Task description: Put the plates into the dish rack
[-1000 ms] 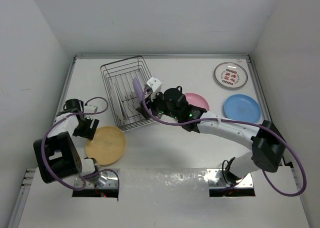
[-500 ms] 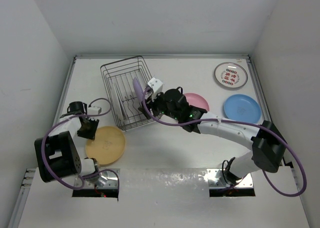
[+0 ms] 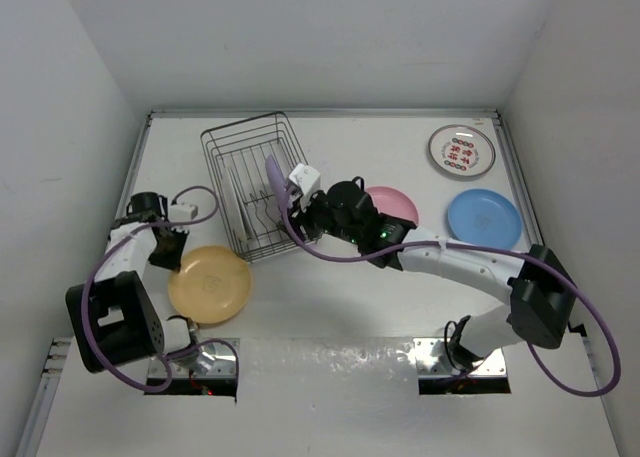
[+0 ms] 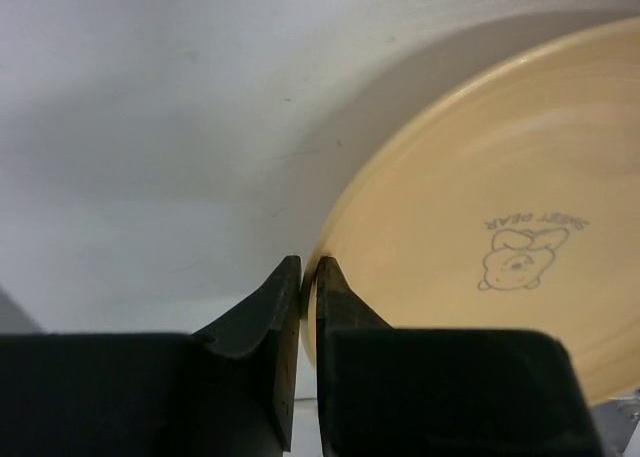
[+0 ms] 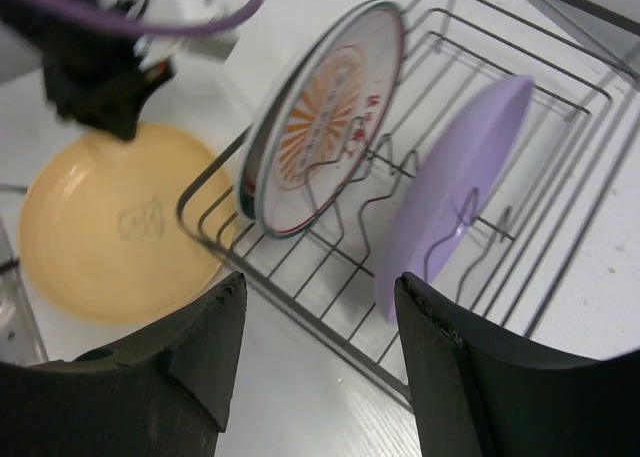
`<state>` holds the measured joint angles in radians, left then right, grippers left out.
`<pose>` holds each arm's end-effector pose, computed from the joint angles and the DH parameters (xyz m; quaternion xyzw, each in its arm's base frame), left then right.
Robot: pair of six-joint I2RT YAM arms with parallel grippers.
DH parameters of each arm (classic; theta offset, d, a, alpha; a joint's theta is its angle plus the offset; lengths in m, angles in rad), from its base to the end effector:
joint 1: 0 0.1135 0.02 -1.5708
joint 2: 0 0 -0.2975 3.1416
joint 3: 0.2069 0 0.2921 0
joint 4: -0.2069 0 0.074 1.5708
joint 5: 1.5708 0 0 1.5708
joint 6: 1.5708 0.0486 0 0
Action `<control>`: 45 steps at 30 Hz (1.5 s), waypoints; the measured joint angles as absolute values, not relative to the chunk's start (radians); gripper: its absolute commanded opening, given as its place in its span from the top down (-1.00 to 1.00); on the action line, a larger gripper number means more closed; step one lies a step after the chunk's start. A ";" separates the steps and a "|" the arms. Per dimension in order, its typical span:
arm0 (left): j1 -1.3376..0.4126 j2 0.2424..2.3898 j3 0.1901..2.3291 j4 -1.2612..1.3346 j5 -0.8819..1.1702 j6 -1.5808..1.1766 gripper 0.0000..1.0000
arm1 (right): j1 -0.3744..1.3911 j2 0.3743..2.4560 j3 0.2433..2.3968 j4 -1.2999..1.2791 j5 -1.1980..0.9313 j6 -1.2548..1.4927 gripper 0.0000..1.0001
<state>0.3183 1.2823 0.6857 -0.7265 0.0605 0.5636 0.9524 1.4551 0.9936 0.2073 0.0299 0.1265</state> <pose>0.2247 0.0709 0.1690 0.1251 0.9840 0.0256 0.1245 0.2255 0.3145 0.3046 -0.3090 0.7281 0.3041 0.5309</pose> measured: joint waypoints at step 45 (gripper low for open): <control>0.336 1.275 1.524 -1.330 -0.026 0.391 1.00 | 1.279 2.140 1.718 -0.044 -0.057 -0.632 -0.18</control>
<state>0.3355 1.2755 1.5238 -1.3296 -0.0261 0.3912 1.2793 2.1395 1.7184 -0.0444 -0.0570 -0.6323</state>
